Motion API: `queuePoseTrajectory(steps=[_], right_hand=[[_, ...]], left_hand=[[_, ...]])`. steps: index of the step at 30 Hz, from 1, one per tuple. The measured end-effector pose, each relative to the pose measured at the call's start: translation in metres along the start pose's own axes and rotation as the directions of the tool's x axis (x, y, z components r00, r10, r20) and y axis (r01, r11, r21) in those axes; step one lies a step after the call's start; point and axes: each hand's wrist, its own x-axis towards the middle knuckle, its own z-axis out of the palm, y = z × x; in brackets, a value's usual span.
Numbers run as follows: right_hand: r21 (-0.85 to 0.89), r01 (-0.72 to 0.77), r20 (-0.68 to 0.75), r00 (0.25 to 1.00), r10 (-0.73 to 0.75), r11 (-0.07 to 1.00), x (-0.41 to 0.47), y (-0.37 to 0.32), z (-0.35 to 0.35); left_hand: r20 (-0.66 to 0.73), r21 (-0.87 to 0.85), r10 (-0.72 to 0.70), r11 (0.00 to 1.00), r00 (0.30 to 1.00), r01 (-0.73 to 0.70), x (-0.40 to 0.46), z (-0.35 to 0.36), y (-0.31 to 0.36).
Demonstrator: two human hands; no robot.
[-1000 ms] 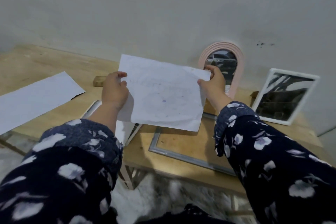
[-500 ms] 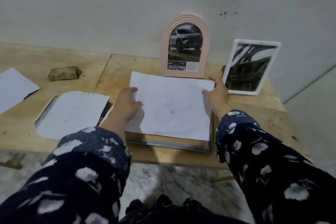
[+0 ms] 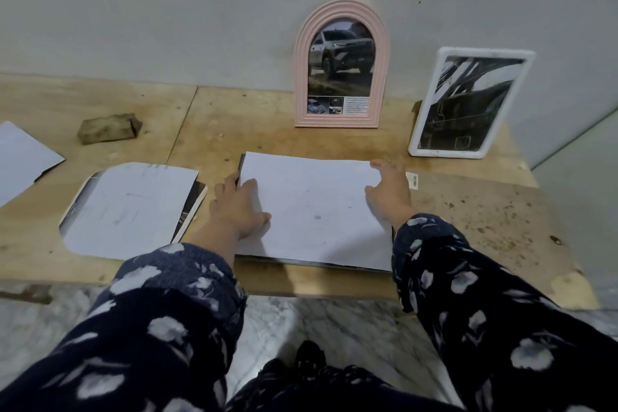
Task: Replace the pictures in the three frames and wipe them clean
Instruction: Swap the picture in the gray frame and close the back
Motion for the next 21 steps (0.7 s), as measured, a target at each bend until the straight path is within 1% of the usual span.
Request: queuePoseTrajectory(steps=[4,6,8,11,15,17,21], right_hand=[[-0.197,-0.015,0.108,0.993,0.037,0.98,-0.01,-0.004,0.01],[-0.298,0.018,0.136,0.99,0.023,0.954,-0.017,-0.006,0.015],[-0.407,0.068,0.135,0.991,-0.014,0.911,-0.023,-0.006,0.019],[-0.501,0.109,0.172,0.985,-0.025,0.859,-0.033,-0.002,0.027],[-0.529,0.113,0.204,0.979,-0.003,0.841,-0.053,0.003,0.032],[-0.533,0.114,0.217,0.976,0.005,0.838,-0.064,0.006,0.032],[-0.461,0.092,0.179,0.984,-0.009,0.883,-0.083,0.012,0.021]], left_hand=[[0.028,0.101,0.014,0.995,1.0,-0.017,-0.002,0.001,-0.005],[0.038,0.135,0.007,0.991,0.999,-0.012,-0.003,0.001,-0.007],[0.043,0.147,0.005,0.989,0.999,-0.011,-0.005,0.002,-0.007],[0.06,0.139,0.007,0.99,0.998,-0.015,-0.007,0.001,-0.009],[0.054,0.17,0.029,0.985,0.998,-0.038,-0.012,-0.001,-0.01],[0.029,0.161,0.036,0.986,0.999,-0.041,-0.015,0.0,-0.01],[-0.055,0.134,0.08,0.988,0.995,-0.072,-0.015,0.006,0.0]])
